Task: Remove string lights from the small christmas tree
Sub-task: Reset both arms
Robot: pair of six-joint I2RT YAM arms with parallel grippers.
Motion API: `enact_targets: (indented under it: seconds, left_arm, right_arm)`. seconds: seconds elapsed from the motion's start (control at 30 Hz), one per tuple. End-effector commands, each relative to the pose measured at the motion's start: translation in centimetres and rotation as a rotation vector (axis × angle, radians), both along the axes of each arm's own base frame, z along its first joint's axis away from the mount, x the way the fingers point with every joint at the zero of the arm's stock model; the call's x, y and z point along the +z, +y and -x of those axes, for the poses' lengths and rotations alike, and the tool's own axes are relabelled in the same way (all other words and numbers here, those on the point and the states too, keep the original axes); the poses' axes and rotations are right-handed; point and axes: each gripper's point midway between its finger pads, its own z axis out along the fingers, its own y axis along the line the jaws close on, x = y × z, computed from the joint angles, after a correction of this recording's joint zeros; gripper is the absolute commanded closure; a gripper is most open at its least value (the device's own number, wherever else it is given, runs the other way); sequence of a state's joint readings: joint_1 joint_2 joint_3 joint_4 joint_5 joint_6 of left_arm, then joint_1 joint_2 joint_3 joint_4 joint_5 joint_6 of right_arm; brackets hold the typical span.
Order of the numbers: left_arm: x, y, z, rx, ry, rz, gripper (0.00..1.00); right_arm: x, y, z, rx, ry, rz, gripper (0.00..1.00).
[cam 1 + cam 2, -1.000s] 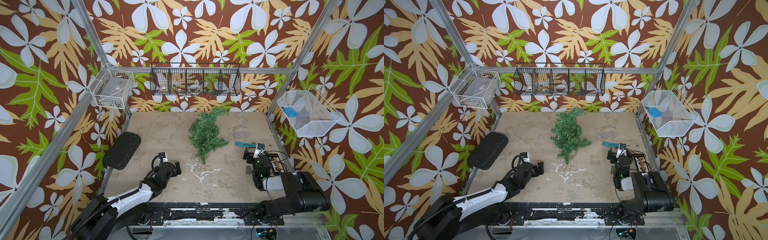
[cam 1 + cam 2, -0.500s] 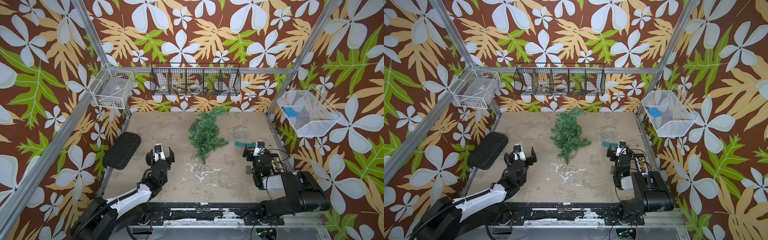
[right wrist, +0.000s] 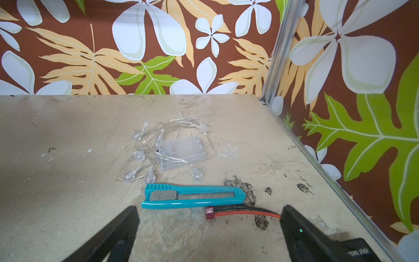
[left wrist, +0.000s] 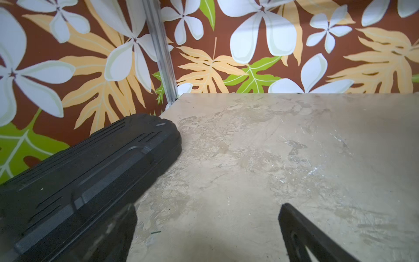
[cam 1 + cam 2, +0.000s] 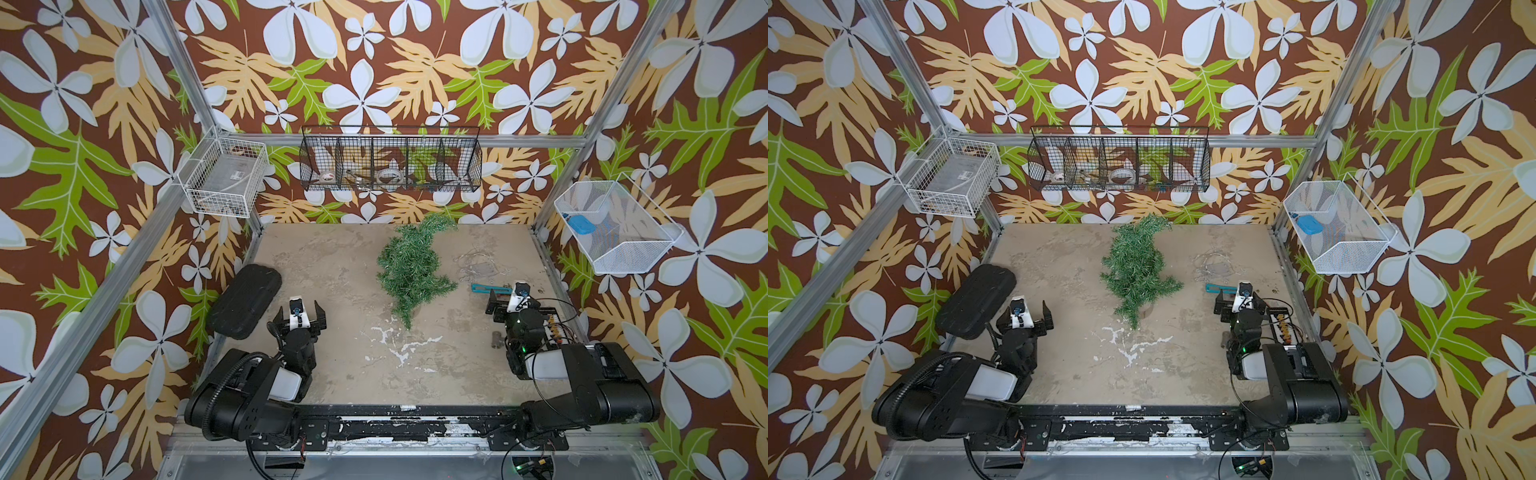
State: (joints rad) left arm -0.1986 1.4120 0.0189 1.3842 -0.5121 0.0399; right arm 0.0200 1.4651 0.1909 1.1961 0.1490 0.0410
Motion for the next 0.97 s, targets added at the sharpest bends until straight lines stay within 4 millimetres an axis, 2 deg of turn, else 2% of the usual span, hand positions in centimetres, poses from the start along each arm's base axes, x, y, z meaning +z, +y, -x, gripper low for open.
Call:
enact_targets:
  seconds: [0.0,0.07,0.13,0.23,0.37,0.63,0.8,0.93]
  left_arm:
    - [3.0,-0.3,-0.8,-0.068,-0.166,0.08,0.0]
    - [1.7,-1.1,-2.3,-0.101,-0.067,0.09,0.0]
    - [1.6,-1.7,-3.6,-0.14,-0.05,0.066,0.0]
    - [1.7,-2.1,-3.1,-0.171,-0.051,0.082,0.0]
    - [1.6,-2.6,-3.4,-0.204,-0.041,0.066,0.0]
    - [1.6,-2.6,-3.4,-0.206,-0.046,0.065,0.0]
    - [1.1,-2.7,-4.4,-0.235,-0.01,0.088,0.0]
    - [1.3,-2.5,-4.1,-0.23,-0.025,0.087,0.0]
  right_arm:
    - [0.5,0.2,-0.1,0.008,-0.021,0.0,0.0]
    - [0.6,0.2,-0.1,0.007,-0.023,0.0,0.0]
    - [0.6,0.2,-0.1,0.008,-0.022,0.0,0.0]
    - [0.6,0.2,-0.1,0.008,-0.022,0.001,0.0]
    - [0.6,0.2,-0.2,0.008,-0.023,0.0,0.0]
    - [0.6,0.2,-0.2,0.007,-0.024,0.0,0.0]
    - [0.6,0.1,-0.2,0.006,-0.023,0.0,0.0]
    - [0.6,0.2,-0.2,0.007,-0.023,0.0,0.0]
